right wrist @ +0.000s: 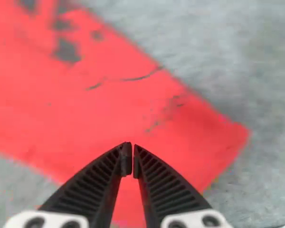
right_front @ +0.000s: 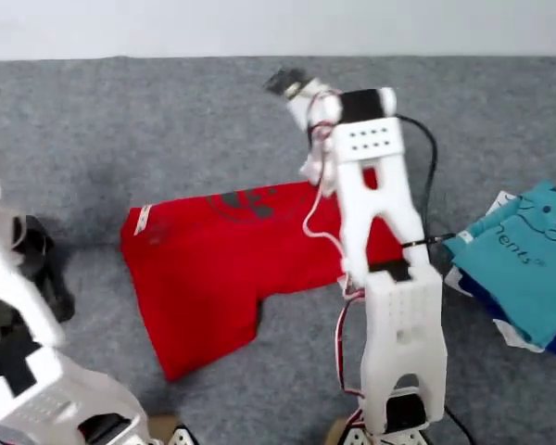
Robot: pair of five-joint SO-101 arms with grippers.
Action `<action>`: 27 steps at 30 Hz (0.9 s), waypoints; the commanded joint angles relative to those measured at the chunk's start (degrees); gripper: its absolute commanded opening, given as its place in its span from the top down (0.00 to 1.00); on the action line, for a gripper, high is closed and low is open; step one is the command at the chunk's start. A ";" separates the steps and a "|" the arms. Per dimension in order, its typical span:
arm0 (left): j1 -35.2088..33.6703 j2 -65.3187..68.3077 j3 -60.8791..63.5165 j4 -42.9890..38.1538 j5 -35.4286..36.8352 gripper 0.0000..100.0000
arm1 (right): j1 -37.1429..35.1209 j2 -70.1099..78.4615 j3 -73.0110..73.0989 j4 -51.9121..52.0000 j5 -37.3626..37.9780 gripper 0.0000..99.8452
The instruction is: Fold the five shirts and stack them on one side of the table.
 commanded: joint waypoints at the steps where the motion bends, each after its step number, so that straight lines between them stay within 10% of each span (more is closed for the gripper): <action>1: -3.52 1.58 -2.15 -1.93 -1.58 0.99 | -4.44 -13.14 13.98 2.42 1.58 0.99; 27: -8.00 7.82 -2.15 -3.78 -2.99 0.99 | -41.10 -45.14 78.33 -37.14 5.63 0.87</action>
